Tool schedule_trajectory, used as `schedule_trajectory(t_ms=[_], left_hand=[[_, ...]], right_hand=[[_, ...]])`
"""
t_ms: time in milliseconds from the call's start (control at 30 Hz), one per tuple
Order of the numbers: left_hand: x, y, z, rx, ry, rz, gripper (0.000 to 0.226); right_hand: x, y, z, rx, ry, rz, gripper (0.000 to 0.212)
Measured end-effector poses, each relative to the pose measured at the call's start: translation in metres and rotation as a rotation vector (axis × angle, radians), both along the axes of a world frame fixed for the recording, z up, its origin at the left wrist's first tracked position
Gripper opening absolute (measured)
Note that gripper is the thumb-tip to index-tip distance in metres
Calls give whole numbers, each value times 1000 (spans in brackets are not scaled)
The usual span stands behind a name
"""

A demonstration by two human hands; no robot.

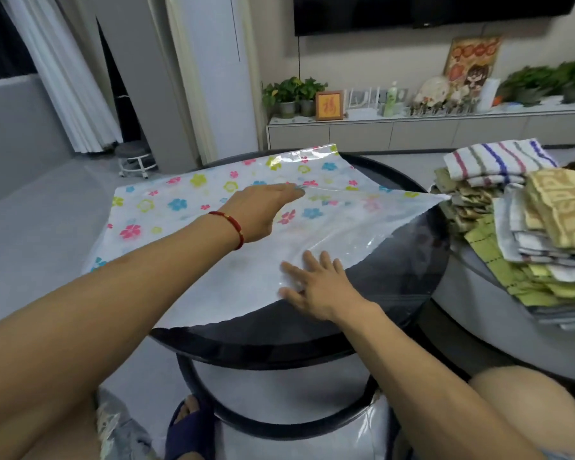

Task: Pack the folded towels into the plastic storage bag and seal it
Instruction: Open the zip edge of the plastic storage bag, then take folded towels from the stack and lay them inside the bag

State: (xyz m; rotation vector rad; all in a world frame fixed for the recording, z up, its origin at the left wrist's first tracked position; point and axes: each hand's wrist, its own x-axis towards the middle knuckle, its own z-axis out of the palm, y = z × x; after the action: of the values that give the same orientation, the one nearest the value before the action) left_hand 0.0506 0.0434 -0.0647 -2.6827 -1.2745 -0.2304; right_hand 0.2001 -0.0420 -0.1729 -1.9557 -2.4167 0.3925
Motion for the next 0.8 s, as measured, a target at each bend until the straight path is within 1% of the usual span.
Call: schedule_trajectory(t_ms=[100, 200, 267, 300, 367, 400, 467, 533, 567, 633, 667, 700, 800], left_hand=[[5, 7, 8, -49, 8, 0, 72], [13, 6, 9, -123, 1, 42, 93], [18, 3, 11, -144, -20, 32, 101], [21, 2, 12, -140, -18, 23, 103], [28, 1, 15, -130, -7, 15, 109], [30, 1, 17, -123, -2, 16, 112], [35, 4, 19, -119, -2, 8, 117], [39, 7, 20, -140, -36, -15, 119], [41, 9, 19, -154, -57, -26, 120], [42, 14, 18, -173, -93, -35, 121], [43, 16, 17, -175, -106, -37, 122], [43, 18, 15, -175, -118, -39, 122], [44, 23, 13, -167, -130, -48, 123]], right_hand=[[20, -11, 21, 88, 115, -52, 57], [56, -30, 47, 264, 262, -198, 45], [90, -42, 64, 355, 379, -343, 39], [110, -47, 73, 405, 404, -422, 37], [156, -54, 88, 547, 372, -556, 32], [181, -55, 95, 622, 322, -611, 30], [233, -58, 106, 716, 160, -728, 29], [285, -57, 112, 689, 1, -837, 29], [309, -55, 112, 612, -35, -909, 29], [346, -53, 113, 386, -27, -1045, 28], [360, -54, 111, 292, -1, -1052, 30], [373, -55, 107, 244, 45, -1025, 35], [398, -61, 100, 273, 94, -953, 38]])
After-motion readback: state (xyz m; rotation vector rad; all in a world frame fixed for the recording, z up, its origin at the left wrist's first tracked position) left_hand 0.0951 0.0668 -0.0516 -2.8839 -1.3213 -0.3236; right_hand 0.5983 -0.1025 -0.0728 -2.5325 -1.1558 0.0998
